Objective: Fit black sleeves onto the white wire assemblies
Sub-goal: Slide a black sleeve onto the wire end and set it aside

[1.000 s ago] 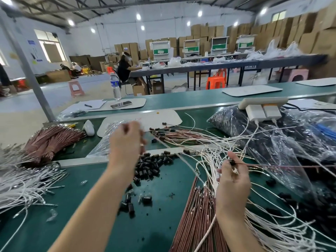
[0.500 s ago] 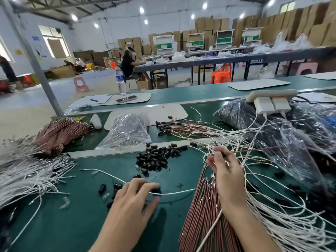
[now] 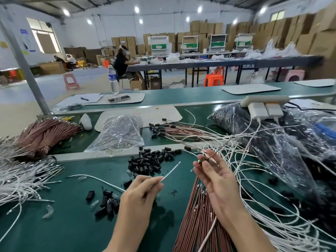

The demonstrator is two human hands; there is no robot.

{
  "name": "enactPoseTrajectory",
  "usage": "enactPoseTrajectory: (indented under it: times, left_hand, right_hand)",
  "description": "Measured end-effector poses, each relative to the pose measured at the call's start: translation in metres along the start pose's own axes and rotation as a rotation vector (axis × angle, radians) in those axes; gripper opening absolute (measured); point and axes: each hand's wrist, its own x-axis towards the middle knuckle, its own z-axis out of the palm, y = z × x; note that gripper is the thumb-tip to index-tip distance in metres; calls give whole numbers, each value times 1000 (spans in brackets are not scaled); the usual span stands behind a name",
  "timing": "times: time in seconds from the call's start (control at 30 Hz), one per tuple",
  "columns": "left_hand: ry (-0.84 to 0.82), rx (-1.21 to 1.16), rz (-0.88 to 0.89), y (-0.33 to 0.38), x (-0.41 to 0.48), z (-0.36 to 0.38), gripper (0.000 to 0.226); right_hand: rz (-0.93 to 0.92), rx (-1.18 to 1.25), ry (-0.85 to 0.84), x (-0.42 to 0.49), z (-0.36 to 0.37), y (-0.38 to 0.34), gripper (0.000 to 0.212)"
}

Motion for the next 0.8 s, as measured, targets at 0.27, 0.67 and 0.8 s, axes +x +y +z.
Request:
enactPoseTrajectory:
  times: [0.27, 0.67, 0.8]
  left_hand:
    - [-50, 6, 46, 3, -1, 4, 21]
    - [-58, 20, 85, 0, -2, 2, 10]
    - [-69, 8, 102, -3, -2, 3, 8]
  right_hand:
    - [240, 89, -118, -4, 4, 3, 37]
    - [249, 51, -134, -6, 6, 2, 28]
    - [253, -8, -156, -7, 7, 2, 30]
